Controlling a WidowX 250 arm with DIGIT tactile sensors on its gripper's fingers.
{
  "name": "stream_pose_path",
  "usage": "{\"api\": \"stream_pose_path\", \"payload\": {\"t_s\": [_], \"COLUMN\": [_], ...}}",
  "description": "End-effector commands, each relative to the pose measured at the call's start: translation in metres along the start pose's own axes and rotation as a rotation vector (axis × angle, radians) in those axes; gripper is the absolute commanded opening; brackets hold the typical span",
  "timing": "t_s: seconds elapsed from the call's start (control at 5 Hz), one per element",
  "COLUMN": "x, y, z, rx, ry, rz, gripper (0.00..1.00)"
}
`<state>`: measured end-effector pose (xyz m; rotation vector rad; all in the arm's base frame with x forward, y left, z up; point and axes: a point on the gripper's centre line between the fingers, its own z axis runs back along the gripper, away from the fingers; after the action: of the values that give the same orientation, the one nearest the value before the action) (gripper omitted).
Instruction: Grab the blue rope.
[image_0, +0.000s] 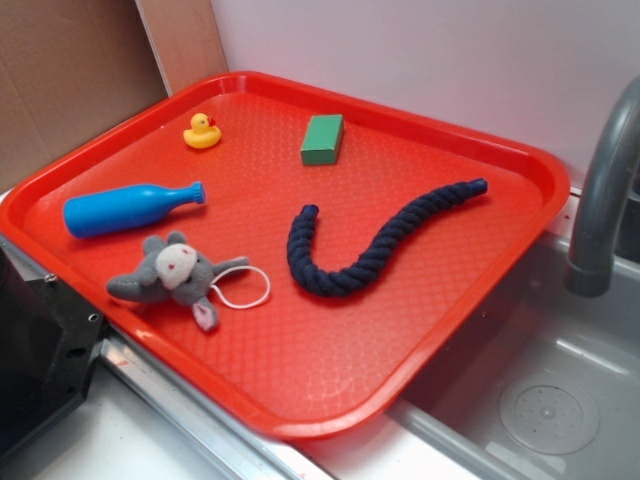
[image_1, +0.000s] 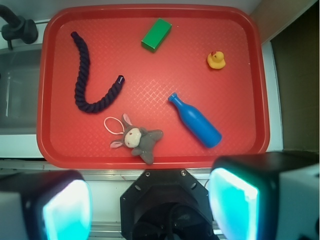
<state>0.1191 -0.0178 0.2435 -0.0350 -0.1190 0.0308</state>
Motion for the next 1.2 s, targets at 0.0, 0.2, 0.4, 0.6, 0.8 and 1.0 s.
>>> {"api": "stream_pose_path", "payload": {"t_s": [0.0,0.2,0.4,0.6,0.8,1.0], "x": [0.0,0.048,0.087,0.115,0.123,0.106], "y": [0.0,0.013,0.02,0.023,-0.019,-0.07], "z": [0.0,-0.008,0.001,-0.003,-0.007,-0.01], "rx": [0.0,0.01,-0.025,-0.061,-0.121,-0.141], "ry": [0.0,-0.008,-0.027,-0.011,0.012,0.034], "rz": [0.0,0.076,0.126,0.14,0.045,-0.065], "gripper": [1.0,1.0,1.0,1.0,1.0,1.0]}}
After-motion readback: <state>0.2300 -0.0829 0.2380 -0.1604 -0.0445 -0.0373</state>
